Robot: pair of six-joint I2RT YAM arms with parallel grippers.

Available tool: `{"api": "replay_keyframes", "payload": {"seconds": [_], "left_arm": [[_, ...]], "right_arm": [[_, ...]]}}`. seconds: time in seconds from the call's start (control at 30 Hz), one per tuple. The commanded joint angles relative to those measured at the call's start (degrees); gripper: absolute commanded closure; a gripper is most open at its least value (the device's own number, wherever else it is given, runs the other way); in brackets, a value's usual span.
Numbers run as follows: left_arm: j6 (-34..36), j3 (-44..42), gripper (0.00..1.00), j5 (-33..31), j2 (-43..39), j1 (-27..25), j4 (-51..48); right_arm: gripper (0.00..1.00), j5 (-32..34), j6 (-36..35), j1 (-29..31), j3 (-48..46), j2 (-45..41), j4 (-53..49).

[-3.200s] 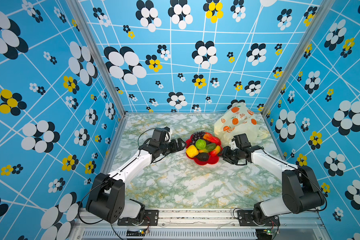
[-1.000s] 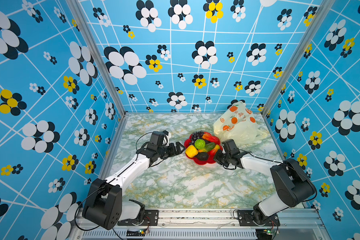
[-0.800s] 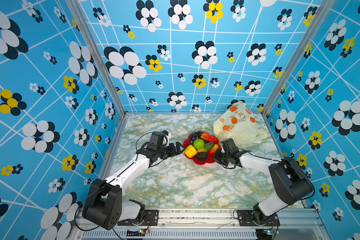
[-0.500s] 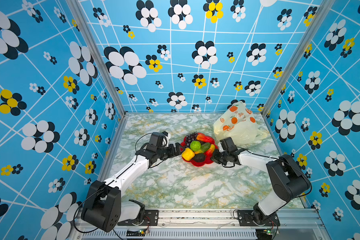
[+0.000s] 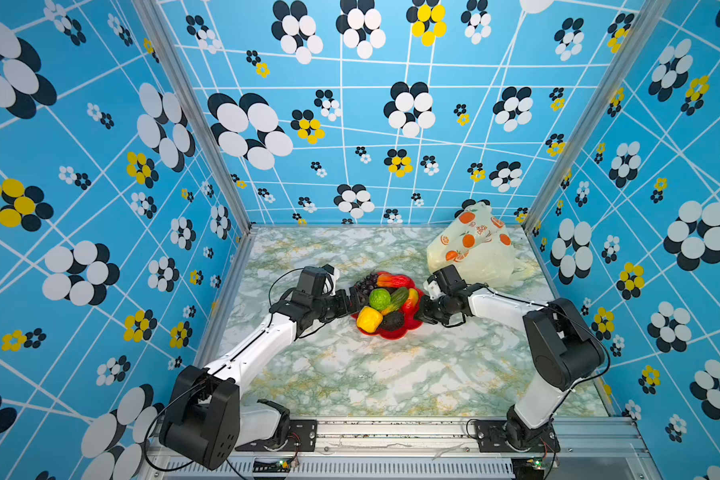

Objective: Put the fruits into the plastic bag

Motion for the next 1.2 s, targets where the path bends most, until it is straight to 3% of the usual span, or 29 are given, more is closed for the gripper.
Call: {"api": "replay_keyframes", "payload": {"seconds": [0.0, 0.2, 0.5, 0.73, 1.0, 1.13, 1.17], "left_arm": [[-0.36, -0.93, 0.0, -0.77, -1.17, -0.14, -0.9], [0.02, -0.93, 0.0, -1.32, -1.92, -0.12, -1.93], [0.37, -1.19, 0.0, -1.7, -2.33, -0.23, -2.22], [0.6, -1.37, 0.01, -1.56, -2.19, -0.12, -2.05], [0.73, -1.31, 0.01, -1.74, -3.06, -0.12, -2.47], [1.32, -0.77, 0.01, -2.31, -4.09, -0.14, -3.72], [1.61, -0.45, 0.01, -2.65, -4.48, -0.09, -4.29]], "right_arm": [[1.0, -3.53, -3.85, 0.43, 2.88, 1.21, -2.9], [0.76, 0.93, -8.68, 0.45, 6.91, 1.71, -9.51], [0.45, 4.43, -9.69, 0.28, 7.44, -1.36, -11.71], [0.35, 6.31, -9.37, -0.41, 6.34, -3.84, -12.54], [0.32, 6.53, -8.9, -1.44, 5.34, -8.39, -13.97], [0.28, 8.93, -8.49, -1.83, 5.53, -13.93, -16.93], [0.23, 10.48, -8.19, -1.98, 5.61, -16.27, -17.69]]}}
